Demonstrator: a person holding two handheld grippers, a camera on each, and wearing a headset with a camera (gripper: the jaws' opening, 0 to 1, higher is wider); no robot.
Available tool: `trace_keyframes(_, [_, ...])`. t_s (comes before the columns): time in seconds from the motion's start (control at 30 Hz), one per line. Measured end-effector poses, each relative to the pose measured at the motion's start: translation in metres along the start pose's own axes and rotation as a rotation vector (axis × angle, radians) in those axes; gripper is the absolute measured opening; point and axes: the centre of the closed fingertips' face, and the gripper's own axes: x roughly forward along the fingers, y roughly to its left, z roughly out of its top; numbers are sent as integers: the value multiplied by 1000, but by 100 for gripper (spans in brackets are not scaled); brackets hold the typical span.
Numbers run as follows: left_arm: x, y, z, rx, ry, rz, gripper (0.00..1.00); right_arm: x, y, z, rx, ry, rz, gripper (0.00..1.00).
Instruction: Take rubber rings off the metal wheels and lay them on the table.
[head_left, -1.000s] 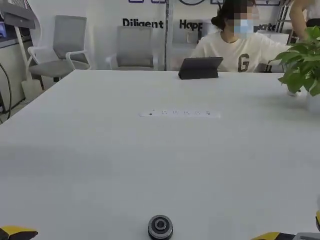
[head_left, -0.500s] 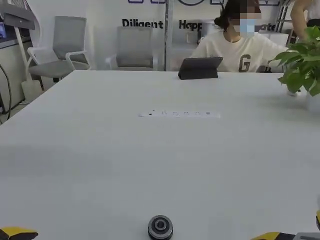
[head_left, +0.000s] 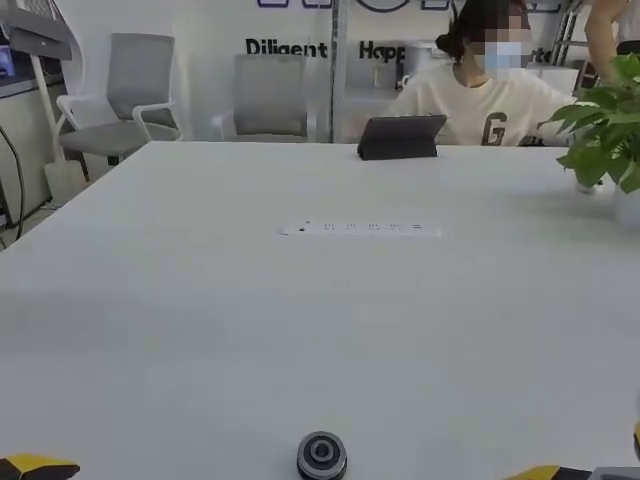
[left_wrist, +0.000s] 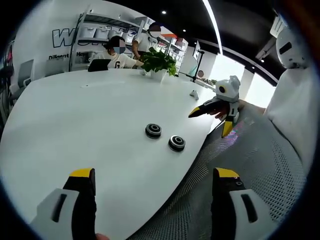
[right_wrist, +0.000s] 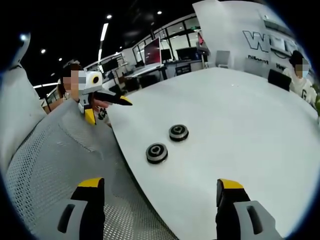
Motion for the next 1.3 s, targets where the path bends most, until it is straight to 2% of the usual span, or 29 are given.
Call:
trace_keyframes(0.17, [0, 0, 1, 7, -1, 0, 96, 0, 1, 0, -6, 3, 1, 92])
trace_keyframes(0.27, [0, -4, 2, 51, 12, -12, 96, 0, 1, -1, -11, 11, 3, 91])
trace_keyframes(0.43, [-3, -10, 13, 36, -36, -44, 97, 0, 1, -1, -30, 18, -3, 91])
trace_keyframes(0.6, [-8, -9, 19, 54, -49, -33, 97, -1, 1, 3, -56, 12, -11, 90])
trace_keyframes(0.8, [-16, -18, 36, 61, -108, -54, 95, -5, -1, 8, -111, 27, -36, 87])
trace_keyframes(0.93, [-19, -16, 44, 89, -131, -44, 91, -10, 0, 18, -129, 6, -35, 86])
trace_keyframes(1.03, [-21, -18, 52, 110, -156, -54, 86, -15, 2, 30, -140, -26, -28, 85])
trace_keyframes(1.1, [-20, -19, 56, 117, -167, -58, 86, -19, 2, 40, -152, -46, -31, 85])
trace_keyframes(1.23, [-18, -20, 60, 129, -160, -61, 88, -25, 2, 55, -174, -76, -35, 84])
trace_keyframes(1.3, [-17, -21, 63, 153, -152, -67, 87, -28, 1, 64, -183, -93, -33, 84])
